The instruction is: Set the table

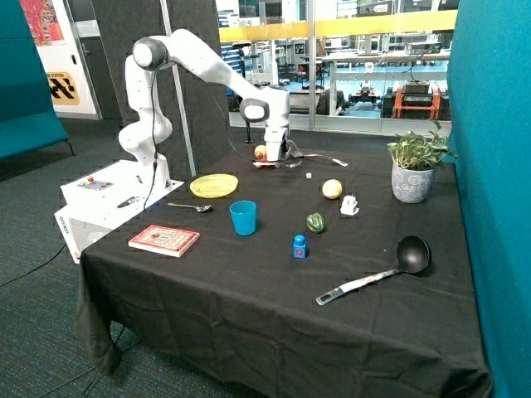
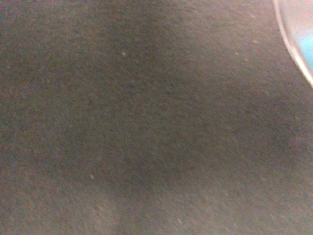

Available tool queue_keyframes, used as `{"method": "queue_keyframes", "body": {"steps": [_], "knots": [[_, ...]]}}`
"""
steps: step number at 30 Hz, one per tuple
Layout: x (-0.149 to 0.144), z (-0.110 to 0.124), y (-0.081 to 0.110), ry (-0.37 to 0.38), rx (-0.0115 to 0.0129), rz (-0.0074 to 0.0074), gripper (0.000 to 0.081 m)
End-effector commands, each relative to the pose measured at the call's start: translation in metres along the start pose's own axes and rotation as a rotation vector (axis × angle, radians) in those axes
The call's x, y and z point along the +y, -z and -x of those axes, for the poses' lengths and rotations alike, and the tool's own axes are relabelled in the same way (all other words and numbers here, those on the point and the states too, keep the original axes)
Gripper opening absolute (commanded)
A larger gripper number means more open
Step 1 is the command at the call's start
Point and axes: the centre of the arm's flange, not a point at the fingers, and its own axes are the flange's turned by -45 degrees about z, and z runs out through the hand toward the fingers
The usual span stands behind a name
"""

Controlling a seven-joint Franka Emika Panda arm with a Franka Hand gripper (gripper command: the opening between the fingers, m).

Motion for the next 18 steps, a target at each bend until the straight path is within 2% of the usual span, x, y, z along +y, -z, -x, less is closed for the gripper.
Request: {"method": "queue_keyframes", "body": {"steps": [1,7,18], "knots": [[0.014,0.019,0.017,0.005,0.0040,-0.0022,0.0000],[0.032,0.038,0.027,-0.003,0.0040,-0.0022,0.0000],[0.055,0.056,0.033,-0.015,0.0040,-0.0023,0.0000]]}}
